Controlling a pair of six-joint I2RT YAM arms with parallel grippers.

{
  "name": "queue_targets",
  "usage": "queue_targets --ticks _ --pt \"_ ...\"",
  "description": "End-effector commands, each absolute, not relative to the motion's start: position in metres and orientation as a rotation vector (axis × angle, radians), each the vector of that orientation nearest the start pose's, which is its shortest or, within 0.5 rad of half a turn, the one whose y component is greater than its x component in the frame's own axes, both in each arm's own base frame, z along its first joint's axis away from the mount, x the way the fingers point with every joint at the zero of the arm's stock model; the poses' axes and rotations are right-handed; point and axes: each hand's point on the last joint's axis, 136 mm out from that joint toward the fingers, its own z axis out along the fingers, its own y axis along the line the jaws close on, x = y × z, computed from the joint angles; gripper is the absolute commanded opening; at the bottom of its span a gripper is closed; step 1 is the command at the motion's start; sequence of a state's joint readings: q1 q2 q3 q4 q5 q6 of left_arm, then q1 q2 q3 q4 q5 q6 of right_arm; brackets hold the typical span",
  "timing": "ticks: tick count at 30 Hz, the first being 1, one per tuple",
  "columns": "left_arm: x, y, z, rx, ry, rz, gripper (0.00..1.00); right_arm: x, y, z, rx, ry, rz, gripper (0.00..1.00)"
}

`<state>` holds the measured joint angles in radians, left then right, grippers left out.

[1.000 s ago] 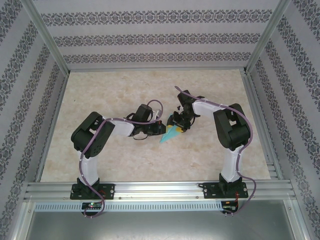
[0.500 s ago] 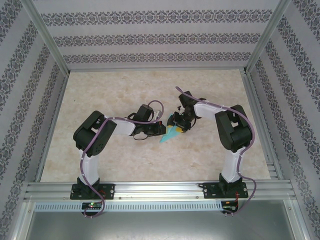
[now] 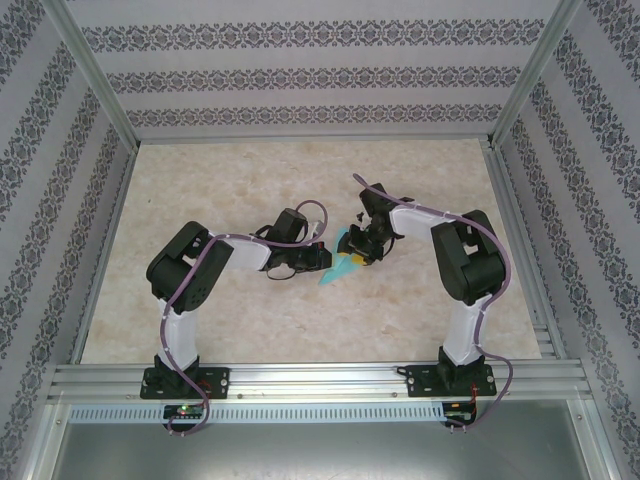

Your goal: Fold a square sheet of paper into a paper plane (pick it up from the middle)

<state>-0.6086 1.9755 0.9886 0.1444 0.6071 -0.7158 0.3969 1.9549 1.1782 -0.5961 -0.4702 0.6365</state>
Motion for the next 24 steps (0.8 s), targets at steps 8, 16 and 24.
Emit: queue_targets --ticks 8,16,24 --pt "0.321 -0.333 0.026 0.169 2.658 -1.222 0.02 0.28 0.163 -0.088 0.317 3.328 0.253 0.45" --pt "0.324 -0.339 0.047 0.186 2.591 -1.279 0.02 0.277 0.158 -0.097 0.35 3.351 0.176 0.47" --pt "0.321 -0.341 0.068 0.192 2.53 -1.344 0.03 0.275 0.153 -0.103 0.4 3.354 0.126 0.47"
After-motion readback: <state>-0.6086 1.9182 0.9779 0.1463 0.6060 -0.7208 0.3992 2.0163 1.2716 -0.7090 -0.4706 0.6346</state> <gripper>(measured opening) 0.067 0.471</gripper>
